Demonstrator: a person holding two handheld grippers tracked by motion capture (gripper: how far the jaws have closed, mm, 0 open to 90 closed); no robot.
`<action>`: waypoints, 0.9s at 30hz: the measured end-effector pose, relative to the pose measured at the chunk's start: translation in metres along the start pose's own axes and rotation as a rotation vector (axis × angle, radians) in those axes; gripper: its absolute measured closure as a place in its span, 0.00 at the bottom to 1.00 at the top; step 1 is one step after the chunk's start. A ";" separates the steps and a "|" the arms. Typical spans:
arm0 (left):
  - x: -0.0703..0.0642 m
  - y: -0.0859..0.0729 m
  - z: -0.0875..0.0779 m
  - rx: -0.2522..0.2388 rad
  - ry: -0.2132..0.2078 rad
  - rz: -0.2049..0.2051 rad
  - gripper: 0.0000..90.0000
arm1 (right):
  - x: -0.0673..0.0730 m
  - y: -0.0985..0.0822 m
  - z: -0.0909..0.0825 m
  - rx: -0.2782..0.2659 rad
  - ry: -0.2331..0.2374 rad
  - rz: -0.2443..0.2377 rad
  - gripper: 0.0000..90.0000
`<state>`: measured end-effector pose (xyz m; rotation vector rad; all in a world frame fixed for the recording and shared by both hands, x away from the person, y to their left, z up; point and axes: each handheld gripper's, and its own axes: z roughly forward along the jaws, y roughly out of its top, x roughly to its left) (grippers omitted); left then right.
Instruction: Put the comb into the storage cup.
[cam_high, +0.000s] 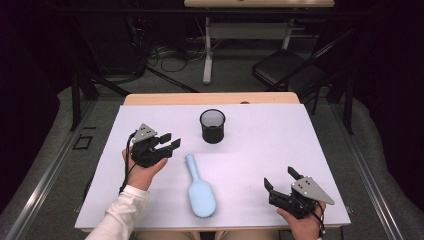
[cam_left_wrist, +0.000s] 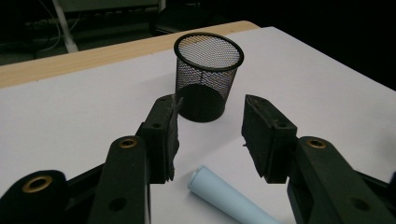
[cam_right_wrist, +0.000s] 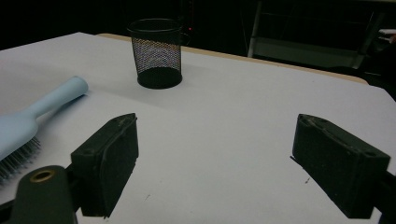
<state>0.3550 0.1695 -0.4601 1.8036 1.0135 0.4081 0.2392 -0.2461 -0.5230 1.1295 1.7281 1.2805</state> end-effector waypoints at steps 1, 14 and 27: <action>0.000 0.000 0.002 0.006 -0.005 -0.011 0.64 | 0.000 0.000 0.000 0.001 -0.001 0.000 0.16; -0.005 -0.002 0.026 0.079 0.010 0.033 0.89 | 0.000 0.000 -0.001 -0.002 0.000 0.005 0.16; -0.008 -0.005 0.050 0.180 -0.003 0.072 1.00 | 0.002 0.002 -0.001 0.000 -0.008 0.009 0.16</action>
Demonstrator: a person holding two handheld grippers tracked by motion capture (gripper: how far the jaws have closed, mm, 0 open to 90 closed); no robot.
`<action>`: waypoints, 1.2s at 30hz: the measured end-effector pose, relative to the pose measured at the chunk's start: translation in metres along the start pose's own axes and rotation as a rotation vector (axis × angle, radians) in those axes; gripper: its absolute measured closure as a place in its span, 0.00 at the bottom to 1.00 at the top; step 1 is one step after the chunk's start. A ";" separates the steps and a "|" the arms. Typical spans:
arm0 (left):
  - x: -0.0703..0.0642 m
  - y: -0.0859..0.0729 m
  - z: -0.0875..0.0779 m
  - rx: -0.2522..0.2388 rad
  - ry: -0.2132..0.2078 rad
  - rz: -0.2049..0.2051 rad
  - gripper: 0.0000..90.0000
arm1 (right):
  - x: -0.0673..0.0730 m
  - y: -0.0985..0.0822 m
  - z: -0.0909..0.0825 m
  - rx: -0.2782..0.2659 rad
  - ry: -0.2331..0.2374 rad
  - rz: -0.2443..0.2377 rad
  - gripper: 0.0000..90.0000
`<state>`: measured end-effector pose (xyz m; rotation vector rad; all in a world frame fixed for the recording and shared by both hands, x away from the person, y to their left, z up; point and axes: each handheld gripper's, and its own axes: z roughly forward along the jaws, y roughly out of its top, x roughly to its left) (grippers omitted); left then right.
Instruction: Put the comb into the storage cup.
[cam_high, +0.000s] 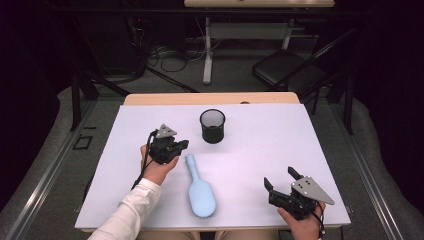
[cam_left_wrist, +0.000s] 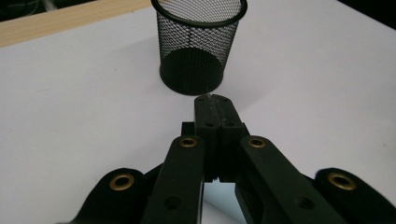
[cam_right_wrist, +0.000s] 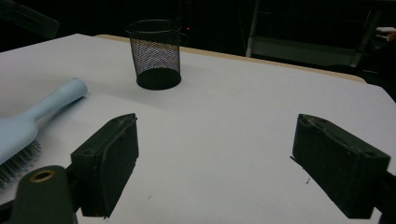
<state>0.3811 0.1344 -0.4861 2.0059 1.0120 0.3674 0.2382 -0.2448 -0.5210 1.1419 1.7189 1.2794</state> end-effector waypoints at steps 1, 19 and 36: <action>0.000 0.000 0.002 0.009 -0.001 0.006 1.00 | 0.000 0.000 0.000 0.005 -0.001 0.001 0.16; -0.009 -0.002 0.035 0.160 -0.007 0.033 1.00 | 0.002 0.003 -0.004 -0.003 0.034 0.000 0.11; -0.020 -0.006 0.063 0.285 0.018 0.082 1.00 | 0.001 0.006 -0.005 0.011 0.038 0.017 0.07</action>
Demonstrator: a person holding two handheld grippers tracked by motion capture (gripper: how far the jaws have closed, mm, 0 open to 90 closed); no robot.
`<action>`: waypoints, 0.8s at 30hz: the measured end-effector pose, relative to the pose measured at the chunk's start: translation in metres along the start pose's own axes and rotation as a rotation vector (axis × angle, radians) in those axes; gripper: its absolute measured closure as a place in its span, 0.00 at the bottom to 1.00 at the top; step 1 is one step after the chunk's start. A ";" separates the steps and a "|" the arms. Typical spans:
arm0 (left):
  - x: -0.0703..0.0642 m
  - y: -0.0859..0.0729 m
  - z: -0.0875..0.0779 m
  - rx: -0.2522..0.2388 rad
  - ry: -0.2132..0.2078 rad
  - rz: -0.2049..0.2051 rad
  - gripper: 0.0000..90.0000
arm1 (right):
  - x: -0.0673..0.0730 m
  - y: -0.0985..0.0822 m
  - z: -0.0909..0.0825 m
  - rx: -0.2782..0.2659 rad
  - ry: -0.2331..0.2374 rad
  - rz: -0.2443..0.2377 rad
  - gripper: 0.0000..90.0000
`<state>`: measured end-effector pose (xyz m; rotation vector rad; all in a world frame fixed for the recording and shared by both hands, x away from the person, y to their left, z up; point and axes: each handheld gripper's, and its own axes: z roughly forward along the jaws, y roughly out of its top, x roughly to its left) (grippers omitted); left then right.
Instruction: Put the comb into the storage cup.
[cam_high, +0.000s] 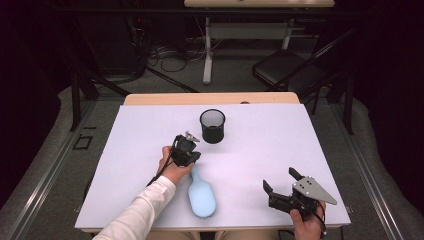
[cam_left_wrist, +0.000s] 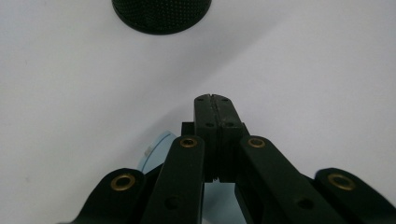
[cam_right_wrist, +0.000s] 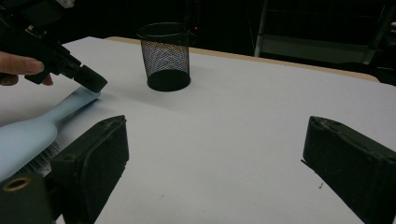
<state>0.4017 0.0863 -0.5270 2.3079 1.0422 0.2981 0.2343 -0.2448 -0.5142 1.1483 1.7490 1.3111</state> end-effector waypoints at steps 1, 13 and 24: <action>0.000 0.000 0.001 0.007 0.001 0.004 1.00 | 0.000 0.000 0.000 0.000 0.000 0.001 0.07; -0.003 0.000 0.006 0.041 0.024 0.026 1.00 | 0.000 0.001 -0.001 -0.004 0.010 0.000 0.04; 0.000 -0.001 0.004 0.054 0.034 0.027 1.00 | -0.001 0.001 -0.002 0.008 0.023 0.000 0.00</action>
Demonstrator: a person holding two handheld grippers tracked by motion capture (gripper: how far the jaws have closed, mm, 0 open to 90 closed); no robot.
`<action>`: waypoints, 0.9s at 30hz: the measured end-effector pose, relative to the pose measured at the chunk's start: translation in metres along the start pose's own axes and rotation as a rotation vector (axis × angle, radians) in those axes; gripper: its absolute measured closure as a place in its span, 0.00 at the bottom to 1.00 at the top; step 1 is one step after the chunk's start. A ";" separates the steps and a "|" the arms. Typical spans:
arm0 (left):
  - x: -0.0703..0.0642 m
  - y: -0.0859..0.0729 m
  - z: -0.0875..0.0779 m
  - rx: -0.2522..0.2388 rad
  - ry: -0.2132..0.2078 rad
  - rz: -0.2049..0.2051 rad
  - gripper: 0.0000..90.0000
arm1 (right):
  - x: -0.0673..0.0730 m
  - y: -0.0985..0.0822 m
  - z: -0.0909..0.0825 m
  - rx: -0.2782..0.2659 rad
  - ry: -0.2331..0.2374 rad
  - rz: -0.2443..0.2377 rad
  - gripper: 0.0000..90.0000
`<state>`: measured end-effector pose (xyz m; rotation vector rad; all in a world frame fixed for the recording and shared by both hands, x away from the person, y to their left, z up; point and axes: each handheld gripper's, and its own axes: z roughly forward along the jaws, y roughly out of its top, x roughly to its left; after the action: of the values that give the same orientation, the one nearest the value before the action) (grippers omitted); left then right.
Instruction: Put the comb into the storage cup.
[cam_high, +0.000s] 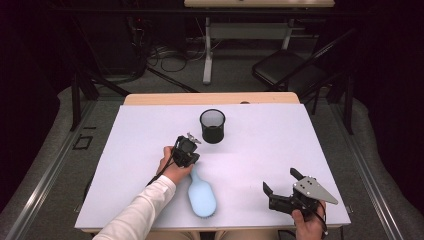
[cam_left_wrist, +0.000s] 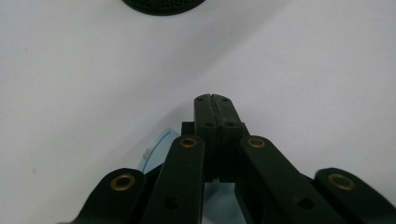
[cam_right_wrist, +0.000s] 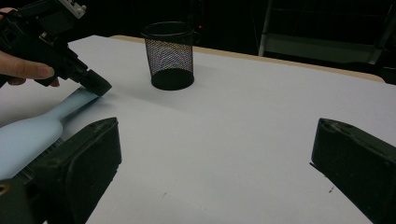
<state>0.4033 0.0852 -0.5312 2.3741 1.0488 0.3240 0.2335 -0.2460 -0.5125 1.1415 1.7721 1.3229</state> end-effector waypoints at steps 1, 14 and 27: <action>0.001 0.000 0.000 0.004 0.003 0.002 1.00 | 0.000 0.000 0.000 0.000 0.000 0.000 0.00; 0.006 -0.012 -0.008 0.012 0.022 0.012 1.00 | -0.001 -0.001 0.000 0.003 -0.006 -0.002 0.00; 0.009 -0.038 -0.026 0.008 0.045 0.037 1.00 | -0.002 -0.001 0.000 0.004 -0.013 0.004 0.00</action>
<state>0.3750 0.1227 -0.5306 2.4058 1.0288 0.3885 0.2341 -0.2480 -0.5139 1.1536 1.7649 1.3115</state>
